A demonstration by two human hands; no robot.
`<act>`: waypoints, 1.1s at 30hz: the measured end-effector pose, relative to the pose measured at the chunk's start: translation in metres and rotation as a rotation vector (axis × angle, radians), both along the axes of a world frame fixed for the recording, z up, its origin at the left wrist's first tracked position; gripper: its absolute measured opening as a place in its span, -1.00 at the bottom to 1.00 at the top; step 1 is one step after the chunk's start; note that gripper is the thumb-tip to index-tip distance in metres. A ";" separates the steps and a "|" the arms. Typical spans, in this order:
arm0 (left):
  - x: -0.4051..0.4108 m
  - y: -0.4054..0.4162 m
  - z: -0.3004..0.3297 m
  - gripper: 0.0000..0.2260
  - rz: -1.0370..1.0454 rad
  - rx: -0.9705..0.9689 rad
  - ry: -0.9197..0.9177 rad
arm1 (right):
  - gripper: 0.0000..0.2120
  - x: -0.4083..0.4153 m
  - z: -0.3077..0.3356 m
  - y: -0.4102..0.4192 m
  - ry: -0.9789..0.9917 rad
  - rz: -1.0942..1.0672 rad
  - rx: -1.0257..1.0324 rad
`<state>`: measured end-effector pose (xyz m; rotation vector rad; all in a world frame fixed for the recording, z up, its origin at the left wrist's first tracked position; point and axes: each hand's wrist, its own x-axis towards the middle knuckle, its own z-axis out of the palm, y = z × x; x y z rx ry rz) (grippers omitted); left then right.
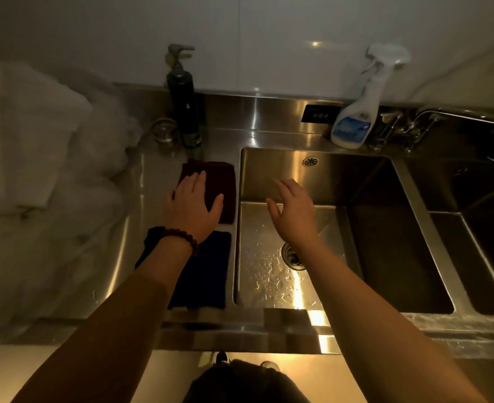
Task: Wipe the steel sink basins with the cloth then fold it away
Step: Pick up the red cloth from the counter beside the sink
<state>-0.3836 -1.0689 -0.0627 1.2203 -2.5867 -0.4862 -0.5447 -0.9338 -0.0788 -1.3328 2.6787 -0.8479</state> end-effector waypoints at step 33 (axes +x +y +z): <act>0.009 -0.056 -0.040 -0.51 -0.222 0.016 -0.429 | -0.66 0.030 -0.041 -0.090 0.037 0.396 0.313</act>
